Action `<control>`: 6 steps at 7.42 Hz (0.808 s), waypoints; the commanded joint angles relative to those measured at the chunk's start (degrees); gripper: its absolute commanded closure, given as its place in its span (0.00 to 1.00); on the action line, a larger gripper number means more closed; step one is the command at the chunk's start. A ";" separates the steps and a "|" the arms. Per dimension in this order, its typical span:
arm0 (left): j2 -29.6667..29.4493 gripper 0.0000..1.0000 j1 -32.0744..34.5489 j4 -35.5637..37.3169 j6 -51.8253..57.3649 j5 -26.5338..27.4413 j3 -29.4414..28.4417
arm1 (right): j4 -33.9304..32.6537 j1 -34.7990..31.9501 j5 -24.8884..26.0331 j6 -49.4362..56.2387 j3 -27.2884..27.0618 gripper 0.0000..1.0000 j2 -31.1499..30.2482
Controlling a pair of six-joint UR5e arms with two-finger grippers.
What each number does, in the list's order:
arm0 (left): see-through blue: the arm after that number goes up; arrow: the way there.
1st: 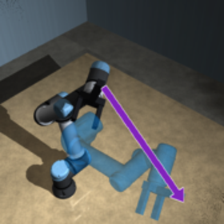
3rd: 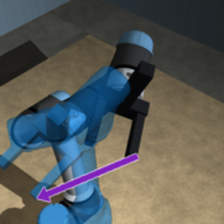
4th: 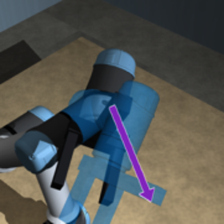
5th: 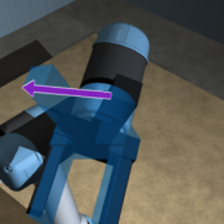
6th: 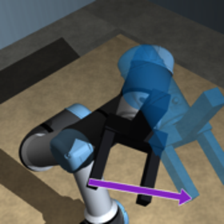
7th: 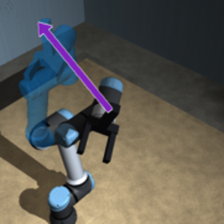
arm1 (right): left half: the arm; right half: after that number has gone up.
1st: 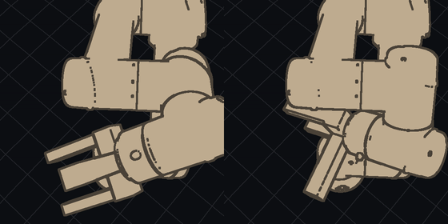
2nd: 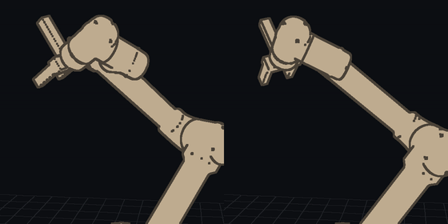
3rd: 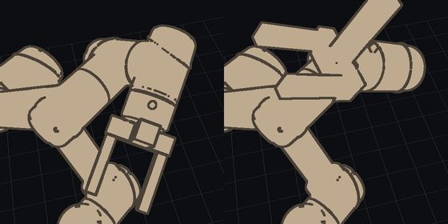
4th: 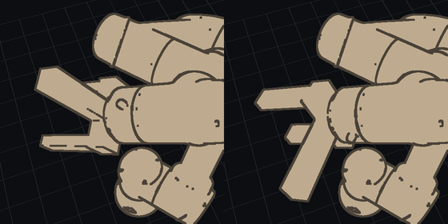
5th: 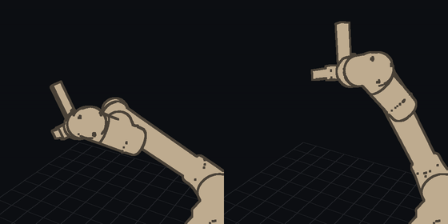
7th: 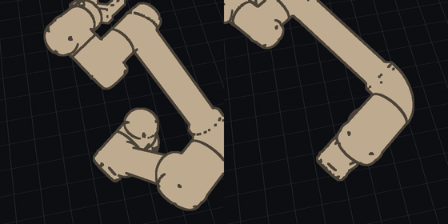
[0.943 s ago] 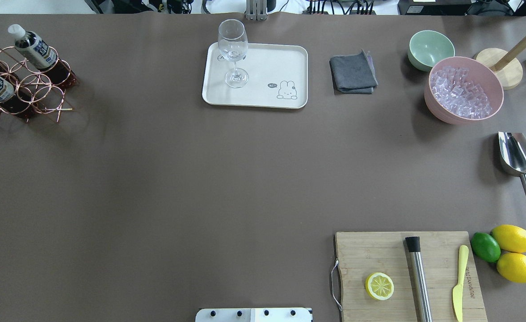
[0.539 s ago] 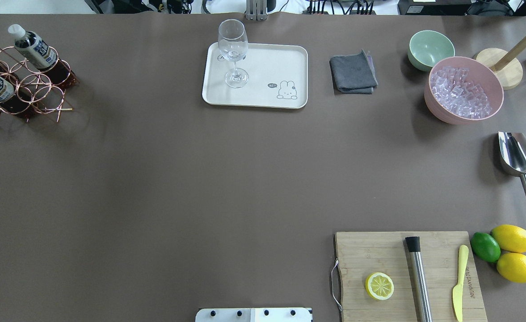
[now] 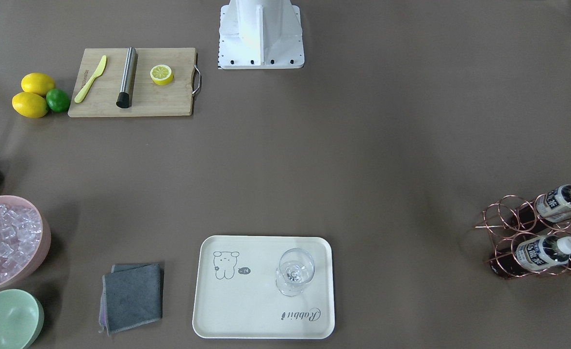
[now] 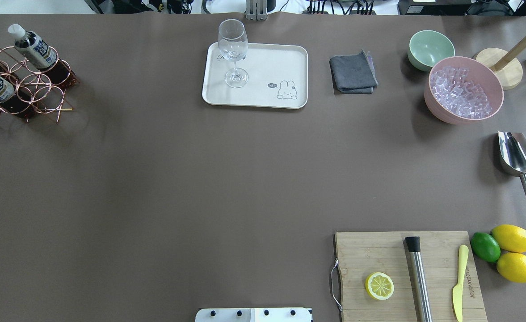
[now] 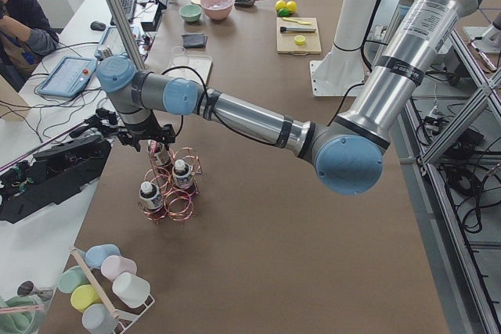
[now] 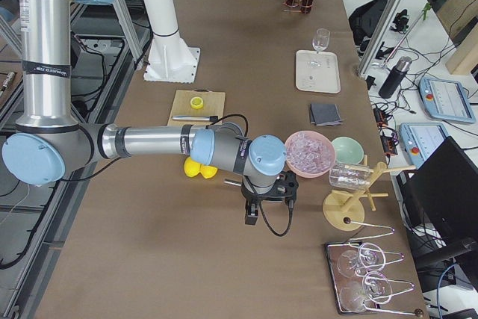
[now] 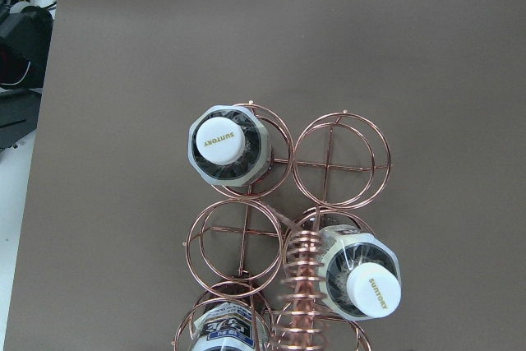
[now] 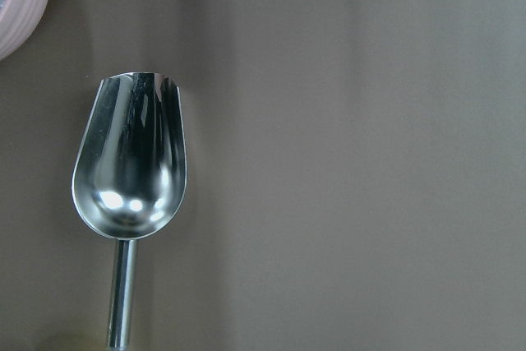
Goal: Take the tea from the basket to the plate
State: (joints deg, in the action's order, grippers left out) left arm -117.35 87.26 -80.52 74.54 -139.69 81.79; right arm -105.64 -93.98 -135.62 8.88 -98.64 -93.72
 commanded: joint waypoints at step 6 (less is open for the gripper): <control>-0.33 1.00 0.27 3.76 -0.27 -0.32 3.27 | 0.00 0.46 0.00 -0.01 -0.06 0.00 0.03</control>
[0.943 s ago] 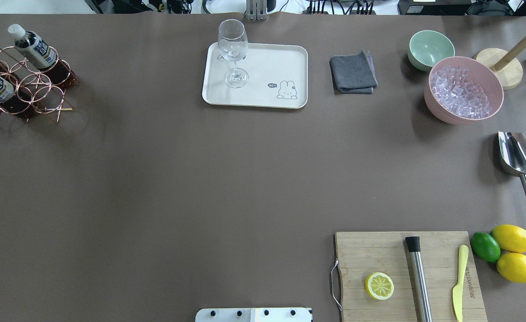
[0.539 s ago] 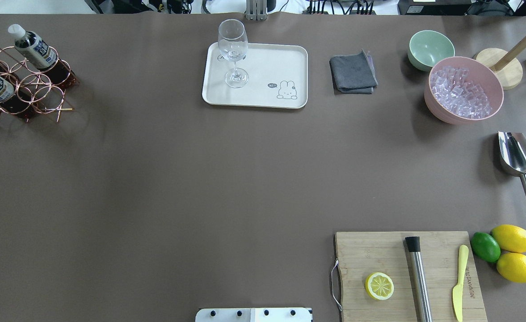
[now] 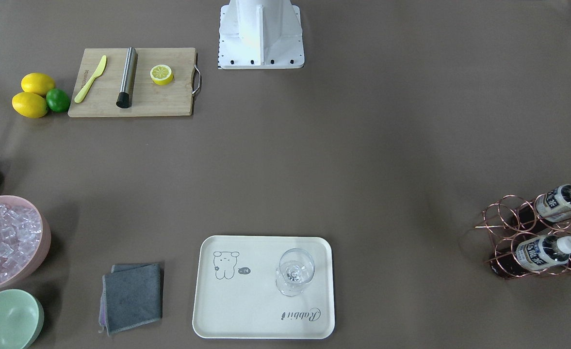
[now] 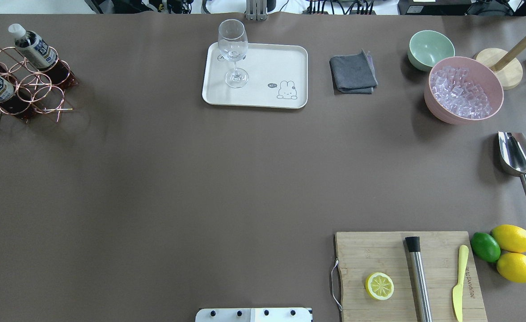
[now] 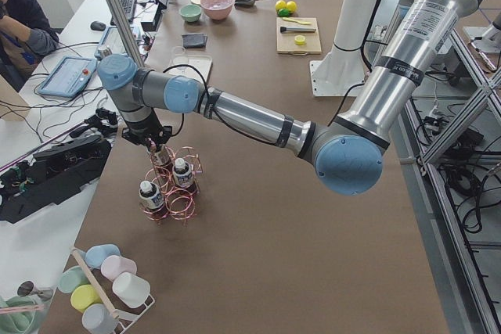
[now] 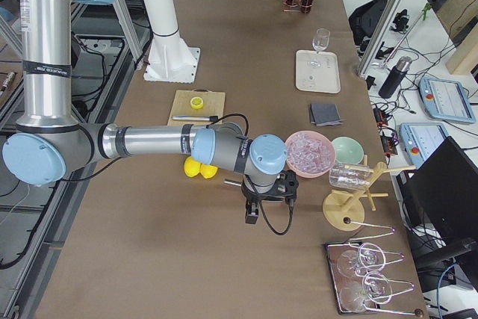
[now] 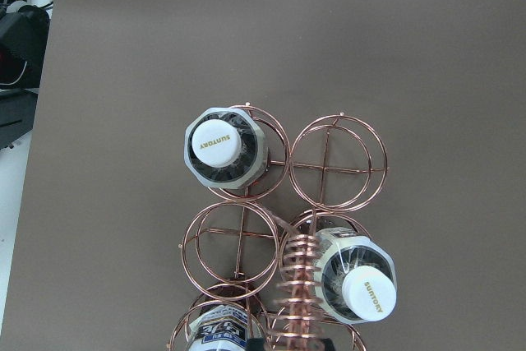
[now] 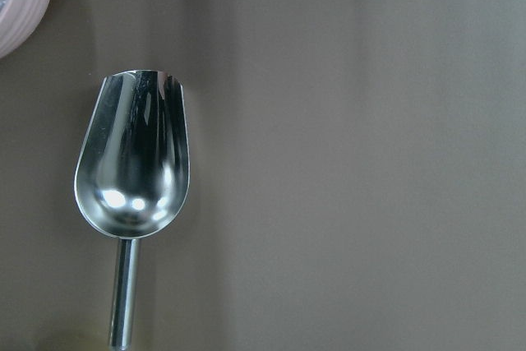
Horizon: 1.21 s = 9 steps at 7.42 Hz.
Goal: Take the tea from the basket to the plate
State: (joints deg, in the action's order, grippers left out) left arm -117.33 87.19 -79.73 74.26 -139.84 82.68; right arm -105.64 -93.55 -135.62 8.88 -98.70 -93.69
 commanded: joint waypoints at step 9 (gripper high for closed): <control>-2.01 1.00 -11.58 12.67 -21.17 0.44 32.09 | 0.00 0.03 0.00 0.00 0.08 0.00 0.00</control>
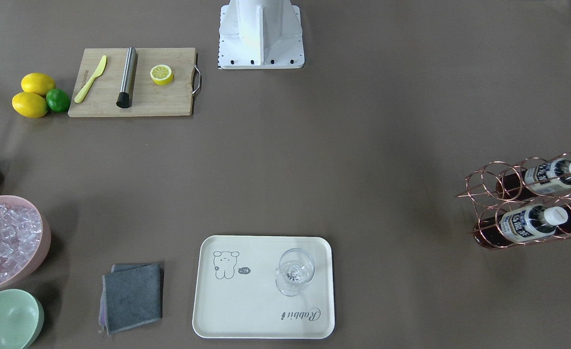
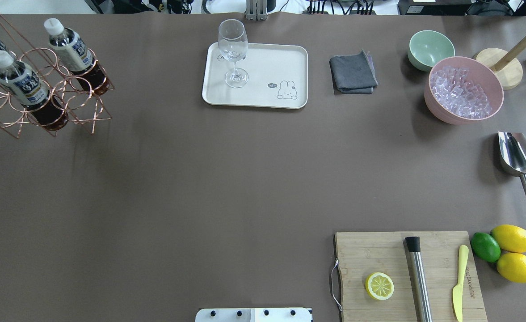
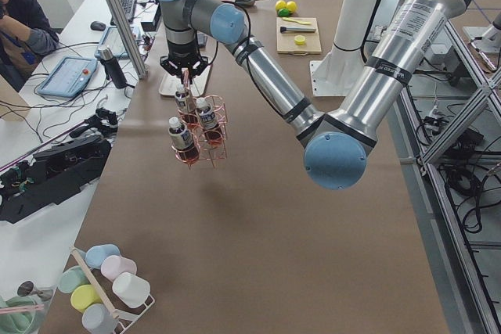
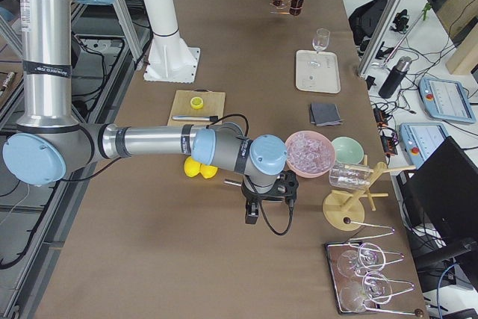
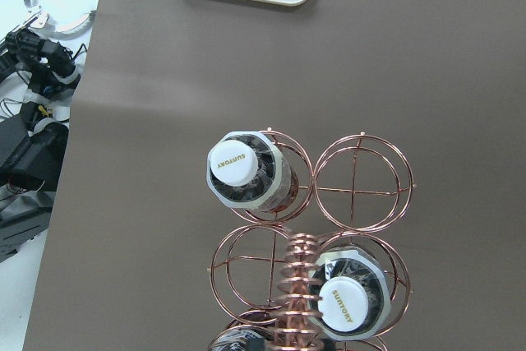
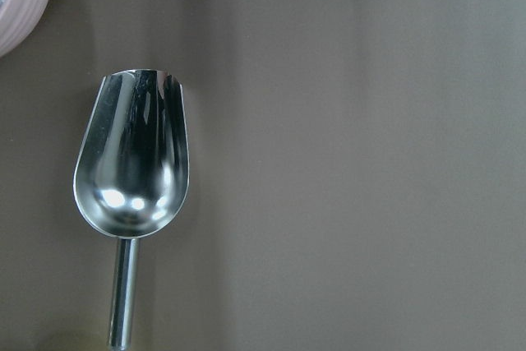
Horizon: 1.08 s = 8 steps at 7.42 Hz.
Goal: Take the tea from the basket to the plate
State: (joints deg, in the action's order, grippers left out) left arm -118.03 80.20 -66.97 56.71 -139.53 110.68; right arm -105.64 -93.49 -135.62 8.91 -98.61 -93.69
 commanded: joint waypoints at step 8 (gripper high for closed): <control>-21.86 1.00 -35.88 -0.26 -34.54 15.68 4.65 | 0.00 -0.03 0.09 0.05 0.09 0.00 -0.09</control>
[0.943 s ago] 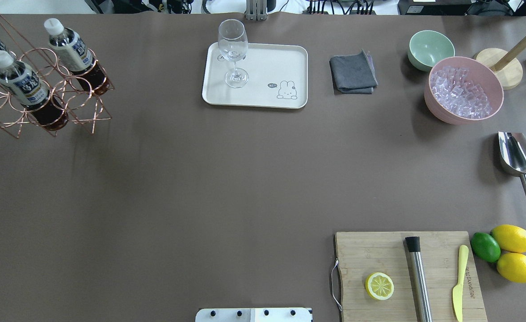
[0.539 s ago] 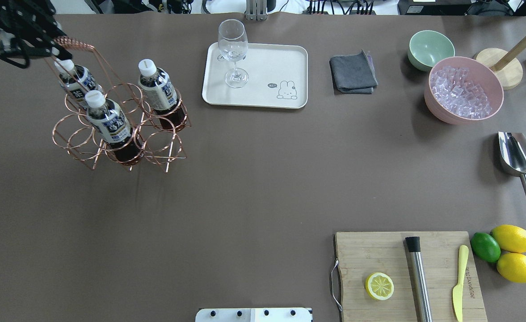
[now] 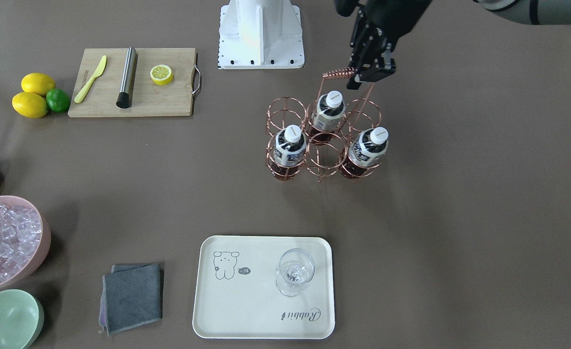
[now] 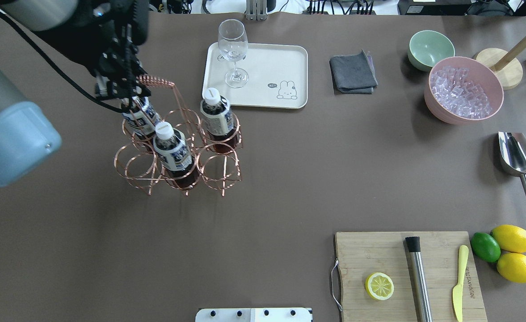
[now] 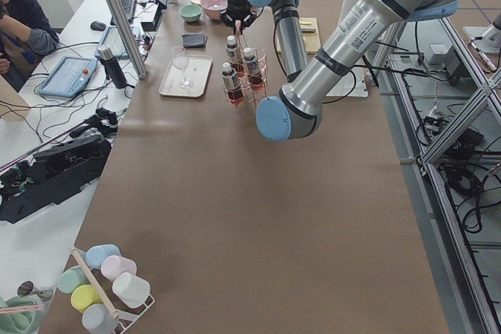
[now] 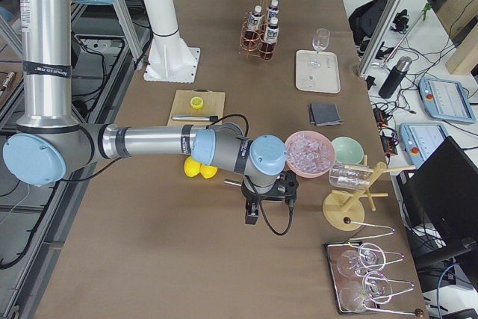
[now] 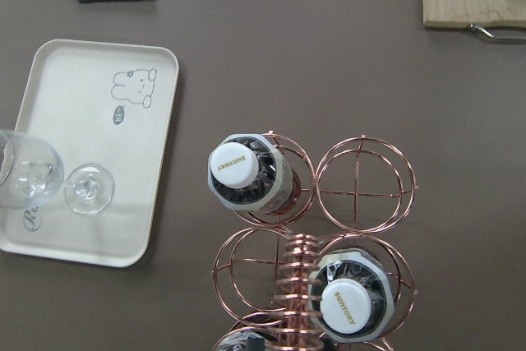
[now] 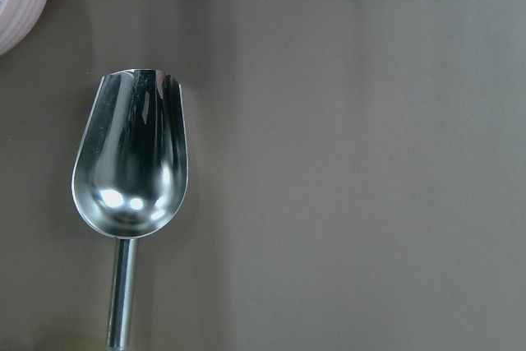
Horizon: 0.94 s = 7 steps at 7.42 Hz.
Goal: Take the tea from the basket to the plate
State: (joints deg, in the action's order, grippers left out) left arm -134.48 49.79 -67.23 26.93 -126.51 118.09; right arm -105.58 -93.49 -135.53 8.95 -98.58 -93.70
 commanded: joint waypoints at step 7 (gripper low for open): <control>-11.59 1.00 -14.62 -0.09 -12.86 8.30 -6.65 | 14.09 12.60 -1.75 -1.46 1.36 0.00 5.28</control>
State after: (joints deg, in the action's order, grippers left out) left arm -145.99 36.39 -67.28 15.26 -119.08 111.59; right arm -102.19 -84.93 -136.15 9.00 -98.83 -89.06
